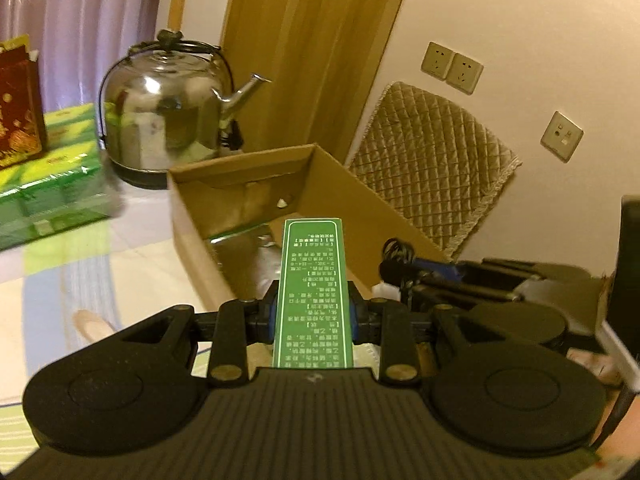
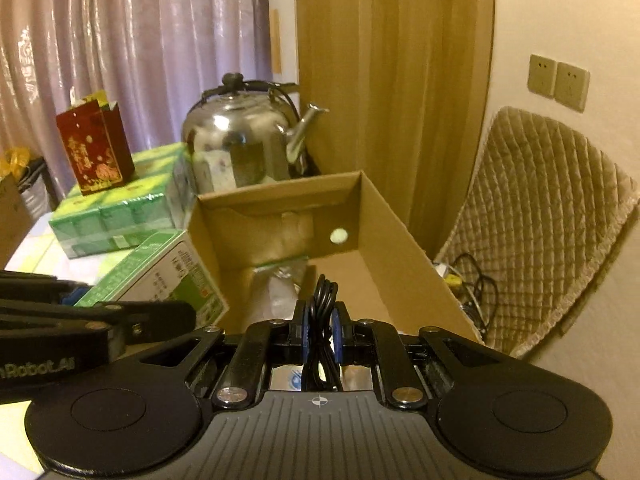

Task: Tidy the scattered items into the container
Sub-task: 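Lower both items into the cardboard box and open both tools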

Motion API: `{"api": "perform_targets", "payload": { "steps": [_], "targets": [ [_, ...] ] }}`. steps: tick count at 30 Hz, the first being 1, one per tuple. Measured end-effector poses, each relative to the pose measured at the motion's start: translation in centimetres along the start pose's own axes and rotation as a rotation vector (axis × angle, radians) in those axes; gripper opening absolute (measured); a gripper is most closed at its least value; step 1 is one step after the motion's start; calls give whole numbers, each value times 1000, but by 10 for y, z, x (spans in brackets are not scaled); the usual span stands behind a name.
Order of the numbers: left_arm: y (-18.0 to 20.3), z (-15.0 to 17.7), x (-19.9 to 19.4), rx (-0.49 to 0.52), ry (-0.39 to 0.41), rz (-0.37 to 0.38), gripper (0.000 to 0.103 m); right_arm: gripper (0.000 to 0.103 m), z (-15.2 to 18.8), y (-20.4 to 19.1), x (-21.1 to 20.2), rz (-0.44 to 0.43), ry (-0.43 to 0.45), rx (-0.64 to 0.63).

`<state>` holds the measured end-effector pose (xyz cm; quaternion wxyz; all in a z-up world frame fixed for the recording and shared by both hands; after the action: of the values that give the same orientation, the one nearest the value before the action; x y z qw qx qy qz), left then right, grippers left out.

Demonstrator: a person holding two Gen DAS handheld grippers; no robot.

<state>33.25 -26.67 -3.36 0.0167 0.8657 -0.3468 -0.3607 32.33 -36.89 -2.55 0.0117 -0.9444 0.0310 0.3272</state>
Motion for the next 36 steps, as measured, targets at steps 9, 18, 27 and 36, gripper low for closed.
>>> {"api": "perform_targets", "payload": {
  "steps": [9, 18, 27, 36],
  "targets": [
    [4, 7, 21, -25, -17, -12, 25, 9, 5, 12, 1, 14, -16, 17],
    [4, 10, 34, -79, -13, 23, 25, 9, 11, 27, 6, 35, -41, 41],
    [4, 9, 37, -78, -9, 24, 26, 9, 13, 30, 9, 20, -55, 69],
    [-11, 3, 22, -66, 24, -15, 26, 9, 12, 26, 8, 1, -53, 61]
  ]
}}
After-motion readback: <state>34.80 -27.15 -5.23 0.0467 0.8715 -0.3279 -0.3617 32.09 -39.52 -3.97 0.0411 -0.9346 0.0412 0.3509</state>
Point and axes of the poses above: each gripper's, at about its wrist camera, not at the fingertips, and x roughly the way its jaws point, y to its right, z to its underside, the point moved 7 cm from there along x, roughly the way its jaws point, and after that the axes turned 3 degrees about z, right-handed, at the moved point
